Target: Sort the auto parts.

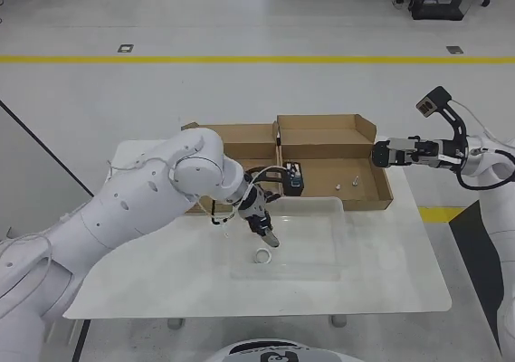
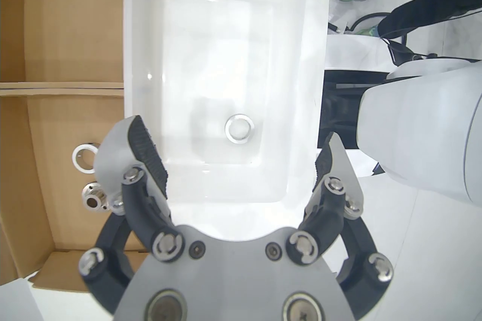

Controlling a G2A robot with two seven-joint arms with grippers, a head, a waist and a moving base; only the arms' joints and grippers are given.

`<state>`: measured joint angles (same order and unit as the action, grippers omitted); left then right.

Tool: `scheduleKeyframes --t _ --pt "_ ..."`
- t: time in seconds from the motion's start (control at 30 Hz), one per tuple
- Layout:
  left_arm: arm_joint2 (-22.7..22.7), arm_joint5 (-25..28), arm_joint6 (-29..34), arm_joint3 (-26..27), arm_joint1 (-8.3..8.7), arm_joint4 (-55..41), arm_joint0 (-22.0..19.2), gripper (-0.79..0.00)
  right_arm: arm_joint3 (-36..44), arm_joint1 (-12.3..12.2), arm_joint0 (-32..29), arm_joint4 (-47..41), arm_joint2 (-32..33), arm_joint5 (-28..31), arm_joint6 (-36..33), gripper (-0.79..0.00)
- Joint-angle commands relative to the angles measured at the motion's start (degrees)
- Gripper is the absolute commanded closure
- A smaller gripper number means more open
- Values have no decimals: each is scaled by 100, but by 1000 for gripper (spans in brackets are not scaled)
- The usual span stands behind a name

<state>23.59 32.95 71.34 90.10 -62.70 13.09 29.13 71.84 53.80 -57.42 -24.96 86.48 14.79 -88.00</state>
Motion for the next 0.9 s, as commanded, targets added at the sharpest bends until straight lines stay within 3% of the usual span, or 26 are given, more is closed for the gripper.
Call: scheduleKeyframes --t 0.0,0.17,0.27,0.4,0.87 --pt "-169 -4 4 -78 -80 82 -26 -785 0 0 0 -2 0 0 0 -785" --pt "-473 30 -31 -265 -249 180 -71 -751 0 0 0 -2 0 0 0 -785" --pt "-553 74 -74 -417 -318 218 -88 -690 0 0 0 -2 0 0 0 -785" --pt "-664 111 -111 -559 -390 350 -101 -480 0 0 0 -2 0 0 0 -785" --pt "-1341 301 -301 -1003 -572 495 -203 -419 0 0 0 -2 0 0 0 -785"
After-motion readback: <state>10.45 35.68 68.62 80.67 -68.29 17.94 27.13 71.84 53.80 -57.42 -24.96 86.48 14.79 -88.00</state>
